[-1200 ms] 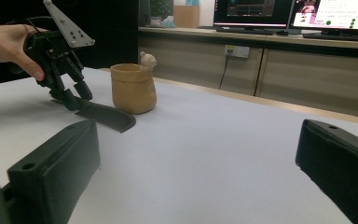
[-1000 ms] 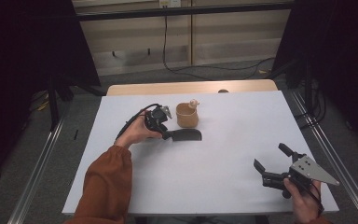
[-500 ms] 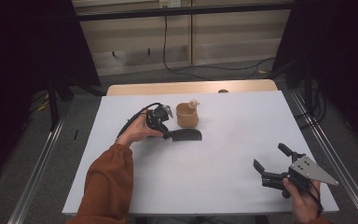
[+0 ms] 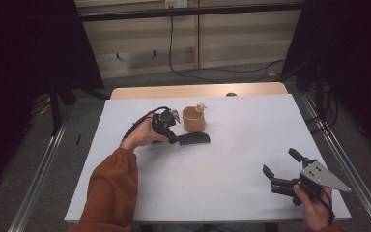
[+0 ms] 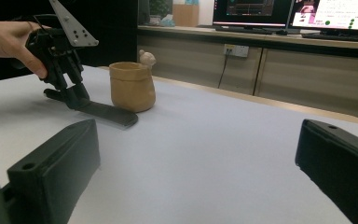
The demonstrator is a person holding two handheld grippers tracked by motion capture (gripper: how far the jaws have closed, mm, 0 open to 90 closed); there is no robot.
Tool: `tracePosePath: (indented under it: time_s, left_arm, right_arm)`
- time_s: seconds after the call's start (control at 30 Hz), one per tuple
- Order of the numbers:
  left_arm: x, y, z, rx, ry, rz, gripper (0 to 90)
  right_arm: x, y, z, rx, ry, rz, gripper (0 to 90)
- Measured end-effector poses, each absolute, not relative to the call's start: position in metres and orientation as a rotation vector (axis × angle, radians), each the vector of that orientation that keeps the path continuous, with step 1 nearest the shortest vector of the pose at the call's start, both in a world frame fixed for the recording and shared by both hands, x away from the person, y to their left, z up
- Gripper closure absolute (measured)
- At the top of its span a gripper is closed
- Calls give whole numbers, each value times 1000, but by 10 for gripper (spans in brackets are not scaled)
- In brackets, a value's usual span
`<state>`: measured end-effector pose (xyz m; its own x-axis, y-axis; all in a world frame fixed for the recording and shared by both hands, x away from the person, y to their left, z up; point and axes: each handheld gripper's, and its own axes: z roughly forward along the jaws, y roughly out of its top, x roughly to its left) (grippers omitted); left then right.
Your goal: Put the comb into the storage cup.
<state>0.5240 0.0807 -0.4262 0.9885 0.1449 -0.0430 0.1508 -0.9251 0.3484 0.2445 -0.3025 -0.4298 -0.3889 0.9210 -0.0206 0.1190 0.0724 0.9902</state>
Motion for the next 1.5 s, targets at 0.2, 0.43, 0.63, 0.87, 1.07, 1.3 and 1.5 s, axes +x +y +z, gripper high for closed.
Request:
tracePosePath:
  time_s: [0.2,0.43,0.63,0.87,1.07,1.3,1.5]
  left_arm:
    - [523,81,-426,2771,170,4,713]
    - [522,82,-426,2766,189,-3,712]
    - [518,83,-426,2739,197,-50,729]
    - [517,86,-426,2720,234,-73,729]
    - [516,90,-424,2706,278,-93,729]
    - [514,97,-417,2647,297,-127,729]
    - [511,102,-413,2590,316,-141,729]
  right_arm:
    - [244,-303,-430,1056,1623,1391,0]
    - [245,-303,-430,1061,1620,1389,0]
    - [245,-303,-430,1063,1619,1389,0]
    - [245,-304,-430,1057,1621,1390,0]
    - [245,-303,-430,1060,1622,1391,0]
    - [245,-303,-430,1062,1620,1390,0]
    - [245,-303,-430,1064,1621,1389,0]
